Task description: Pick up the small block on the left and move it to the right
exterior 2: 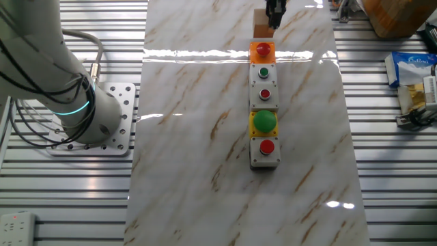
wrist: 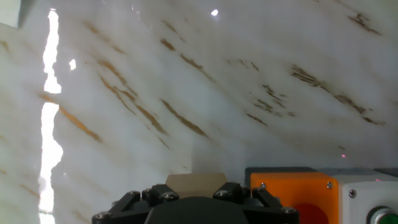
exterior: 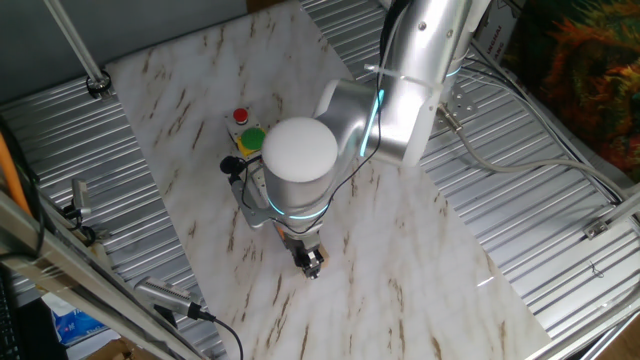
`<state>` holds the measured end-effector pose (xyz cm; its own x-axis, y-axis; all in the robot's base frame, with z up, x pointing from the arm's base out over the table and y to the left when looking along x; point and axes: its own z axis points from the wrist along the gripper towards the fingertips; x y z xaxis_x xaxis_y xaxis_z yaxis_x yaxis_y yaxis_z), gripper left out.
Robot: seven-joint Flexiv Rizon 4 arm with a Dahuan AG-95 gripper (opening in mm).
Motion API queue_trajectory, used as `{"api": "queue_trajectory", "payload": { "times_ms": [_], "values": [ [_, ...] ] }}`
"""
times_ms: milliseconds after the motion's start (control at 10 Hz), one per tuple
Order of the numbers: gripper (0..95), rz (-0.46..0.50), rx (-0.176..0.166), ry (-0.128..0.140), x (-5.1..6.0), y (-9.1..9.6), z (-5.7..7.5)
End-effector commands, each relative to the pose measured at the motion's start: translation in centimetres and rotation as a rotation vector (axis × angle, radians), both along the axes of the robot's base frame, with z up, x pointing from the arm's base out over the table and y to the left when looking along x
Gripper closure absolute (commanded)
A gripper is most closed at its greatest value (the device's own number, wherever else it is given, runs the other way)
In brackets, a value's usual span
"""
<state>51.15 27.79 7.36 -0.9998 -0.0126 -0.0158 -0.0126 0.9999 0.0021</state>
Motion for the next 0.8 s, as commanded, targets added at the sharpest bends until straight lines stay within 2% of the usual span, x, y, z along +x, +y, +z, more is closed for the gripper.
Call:
{"api": "queue_trajectory", "payload": {
  "times_ms": [100, 500, 800],
  "values": [
    [95.0, -0.004, 0.002, -0.001, 0.0, 0.1, -0.1],
    [95.0, -0.002, 0.003, -0.004, 0.2, 0.6, -1.1],
    [95.0, -0.001, 0.002, -0.003, 0.2, 0.8, -1.4]
  ]
}}
